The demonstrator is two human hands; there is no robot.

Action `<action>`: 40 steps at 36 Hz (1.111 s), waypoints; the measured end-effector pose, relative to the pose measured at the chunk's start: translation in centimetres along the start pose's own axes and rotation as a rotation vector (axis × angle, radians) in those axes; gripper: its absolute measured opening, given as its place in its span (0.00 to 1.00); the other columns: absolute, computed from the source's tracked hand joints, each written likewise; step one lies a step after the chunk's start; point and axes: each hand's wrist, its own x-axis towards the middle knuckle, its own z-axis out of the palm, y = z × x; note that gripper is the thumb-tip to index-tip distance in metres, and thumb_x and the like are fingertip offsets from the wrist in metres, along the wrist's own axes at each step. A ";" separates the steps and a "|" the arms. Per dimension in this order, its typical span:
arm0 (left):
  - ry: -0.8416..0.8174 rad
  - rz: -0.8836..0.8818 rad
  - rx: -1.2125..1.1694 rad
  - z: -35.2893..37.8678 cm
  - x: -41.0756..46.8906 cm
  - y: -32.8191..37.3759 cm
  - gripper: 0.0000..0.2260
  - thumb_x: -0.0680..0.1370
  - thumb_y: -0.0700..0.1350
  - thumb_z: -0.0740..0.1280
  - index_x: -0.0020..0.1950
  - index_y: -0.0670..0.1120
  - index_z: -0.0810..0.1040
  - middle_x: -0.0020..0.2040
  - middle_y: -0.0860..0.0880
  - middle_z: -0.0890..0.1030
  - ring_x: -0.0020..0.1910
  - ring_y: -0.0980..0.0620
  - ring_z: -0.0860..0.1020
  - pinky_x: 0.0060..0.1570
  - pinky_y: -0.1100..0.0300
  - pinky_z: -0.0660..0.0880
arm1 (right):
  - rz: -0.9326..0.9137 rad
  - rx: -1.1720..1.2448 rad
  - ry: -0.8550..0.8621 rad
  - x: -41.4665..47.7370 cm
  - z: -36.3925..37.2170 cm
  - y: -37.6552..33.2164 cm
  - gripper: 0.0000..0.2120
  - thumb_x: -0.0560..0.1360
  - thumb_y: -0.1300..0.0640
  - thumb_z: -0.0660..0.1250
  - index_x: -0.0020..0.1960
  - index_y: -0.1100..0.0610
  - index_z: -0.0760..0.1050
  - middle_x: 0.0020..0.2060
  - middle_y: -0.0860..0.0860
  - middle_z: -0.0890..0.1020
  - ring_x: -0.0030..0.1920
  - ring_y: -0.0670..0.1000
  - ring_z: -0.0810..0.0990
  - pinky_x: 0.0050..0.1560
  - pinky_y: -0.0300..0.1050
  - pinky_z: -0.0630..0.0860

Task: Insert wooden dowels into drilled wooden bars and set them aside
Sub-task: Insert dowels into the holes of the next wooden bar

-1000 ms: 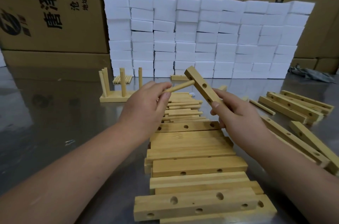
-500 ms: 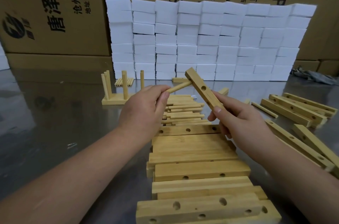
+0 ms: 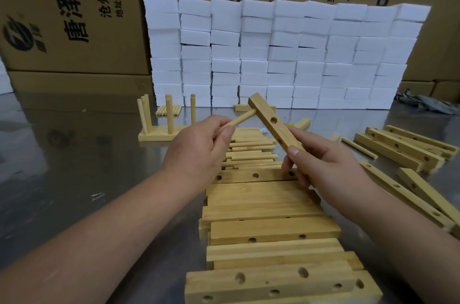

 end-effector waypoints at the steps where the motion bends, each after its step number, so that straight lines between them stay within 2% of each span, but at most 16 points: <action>1: -0.011 -0.003 -0.001 0.0 0.0 0.1 0.12 0.78 0.52 0.56 0.55 0.51 0.76 0.32 0.56 0.72 0.31 0.58 0.70 0.30 0.61 0.64 | 0.002 0.009 0.001 0.0 0.0 0.0 0.19 0.78 0.55 0.60 0.58 0.30 0.69 0.33 0.44 0.80 0.28 0.39 0.73 0.31 0.31 0.72; 4: -0.038 -0.011 0.026 0.0 -0.1 0.1 0.06 0.78 0.53 0.56 0.52 0.57 0.71 0.32 0.55 0.73 0.30 0.59 0.71 0.29 0.63 0.64 | 0.013 0.032 -0.010 -0.1 0.0 -0.1 0.18 0.77 0.54 0.60 0.60 0.32 0.70 0.31 0.44 0.79 0.28 0.39 0.72 0.31 0.32 0.71; 7: -0.030 -0.017 0.061 0.1 -0.1 0.2 0.02 0.79 0.52 0.56 0.49 0.58 0.67 0.31 0.55 0.72 0.28 0.59 0.69 0.28 0.63 0.62 | 0.010 0.044 -0.023 -0.2 0.0 -0.1 0.18 0.77 0.53 0.60 0.59 0.31 0.70 0.29 0.44 0.77 0.29 0.39 0.73 0.31 0.31 0.70; 11: -0.015 0.002 0.039 0.1 -0.1 0.1 0.03 0.79 0.52 0.56 0.49 0.58 0.69 0.31 0.55 0.72 0.29 0.59 0.69 0.28 0.63 0.61 | 0.005 0.035 -0.025 -0.3 -0.1 -0.1 0.18 0.77 0.53 0.60 0.63 0.34 0.70 0.28 0.41 0.76 0.29 0.37 0.73 0.31 0.28 0.69; 17: 0.005 -0.004 -0.103 0.0 0.0 0.3 0.07 0.79 0.48 0.58 0.43 0.59 0.71 0.29 0.55 0.71 0.31 0.65 0.71 0.28 0.72 0.67 | -0.002 -0.014 -0.021 -0.4 -0.1 -0.2 0.18 0.76 0.52 0.59 0.63 0.34 0.69 0.27 0.40 0.76 0.29 0.36 0.73 0.31 0.28 0.69; 19: 0.003 -0.038 -0.158 0.1 0.1 0.4 0.11 0.79 0.47 0.58 0.40 0.59 0.72 0.27 0.56 0.70 0.29 0.64 0.71 0.26 0.73 0.66 | -0.017 -0.032 -0.021 -0.4 0.0 -0.3 0.18 0.77 0.52 0.59 0.62 0.33 0.68 0.27 0.37 0.76 0.29 0.35 0.74 0.32 0.31 0.69; 22: -0.013 -0.144 -0.248 0.1 0.2 0.3 0.13 0.80 0.49 0.56 0.38 0.56 0.75 0.22 0.59 0.69 0.24 0.61 0.68 0.22 0.71 0.63 | -0.045 -0.036 -0.017 -0.4 0.1 -0.2 0.18 0.77 0.53 0.60 0.60 0.32 0.67 0.28 0.30 0.76 0.32 0.30 0.74 0.38 0.33 0.65; 26: -0.018 -0.183 -0.259 0.1 0.6 0.3 0.14 0.79 0.51 0.56 0.37 0.53 0.76 0.24 0.57 0.68 0.24 0.62 0.67 0.23 0.70 0.64 | -0.050 -0.041 -0.025 -0.4 0.1 -0.1 0.19 0.77 0.53 0.60 0.62 0.33 0.67 0.29 0.28 0.75 0.33 0.28 0.73 0.40 0.34 0.64; 29: -0.019 -0.175 -0.247 0.0 0.7 0.2 0.13 0.80 0.51 0.56 0.39 0.55 0.77 0.26 0.56 0.66 0.24 0.61 0.66 0.23 0.70 0.63 | -0.060 -0.063 -0.055 -0.4 0.2 0.0 0.21 0.76 0.53 0.60 0.63 0.31 0.64 0.32 0.26 0.75 0.37 0.27 0.73 0.39 0.29 0.67; 32: -0.004 -0.176 -0.287 -0.3 0.9 0.1 0.12 0.80 0.50 0.57 0.39 0.55 0.76 0.26 0.56 0.67 0.22 0.61 0.66 0.21 0.70 0.62 | -0.036 -0.100 -0.106 -0.5 0.5 -0.2 0.25 0.75 0.50 0.61 0.63 0.26 0.59 0.41 0.22 0.75 0.47 0.26 0.72 0.41 0.22 0.68; 34: 0.016 -0.171 -0.291 -0.4 1.0 0.0 0.11 0.80 0.49 0.58 0.39 0.56 0.75 0.28 0.55 0.69 0.23 0.63 0.67 0.21 0.72 0.63 | -0.016 -0.170 -0.100 -0.5 0.7 -0.2 0.27 0.74 0.48 0.61 0.67 0.29 0.58 0.50 0.24 0.73 0.52 0.28 0.71 0.44 0.24 0.66; 35: 0.019 -0.176 -0.293 -0.3 1.1 0.0 0.10 0.80 0.50 0.57 0.40 0.57 0.74 0.30 0.55 0.70 0.24 0.64 0.68 0.21 0.72 0.63 | -0.013 -0.213 -0.080 -0.4 0.7 -0.1 0.27 0.73 0.47 0.61 0.69 0.31 0.58 0.52 0.27 0.74 0.51 0.30 0.71 0.44 0.26 0.65; 36: 0.015 -0.188 -0.303 -0.2 1.1 -0.1 0.09 0.80 0.51 0.57 0.42 0.57 0.74 0.32 0.55 0.72 0.25 0.64 0.69 0.22 0.72 0.65 | -0.013 -0.247 -0.047 -0.4 0.7 0.0 0.26 0.73 0.46 0.60 0.69 0.32 0.59 0.51 0.29 0.75 0.48 0.30 0.72 0.43 0.28 0.65; 38: -0.010 -0.210 -0.336 0.0 1.0 -0.1 0.08 0.80 0.52 0.55 0.45 0.59 0.72 0.34 0.55 0.74 0.26 0.64 0.70 0.25 0.71 0.67 | -0.011 -0.250 0.042 -0.4 0.6 0.1 0.23 0.73 0.45 0.59 0.67 0.31 0.62 0.40 0.32 0.78 0.40 0.31 0.74 0.38 0.33 0.65; 40: -0.015 -0.229 -0.388 0.3 0.9 -0.3 0.08 0.80 0.53 0.52 0.47 0.59 0.70 0.36 0.55 0.76 0.27 0.63 0.72 0.29 0.69 0.70 | -0.003 -0.206 0.103 -0.3 0.4 0.2 0.19 0.75 0.48 0.57 0.64 0.30 0.64 0.35 0.35 0.79 0.38 0.33 0.75 0.36 0.37 0.66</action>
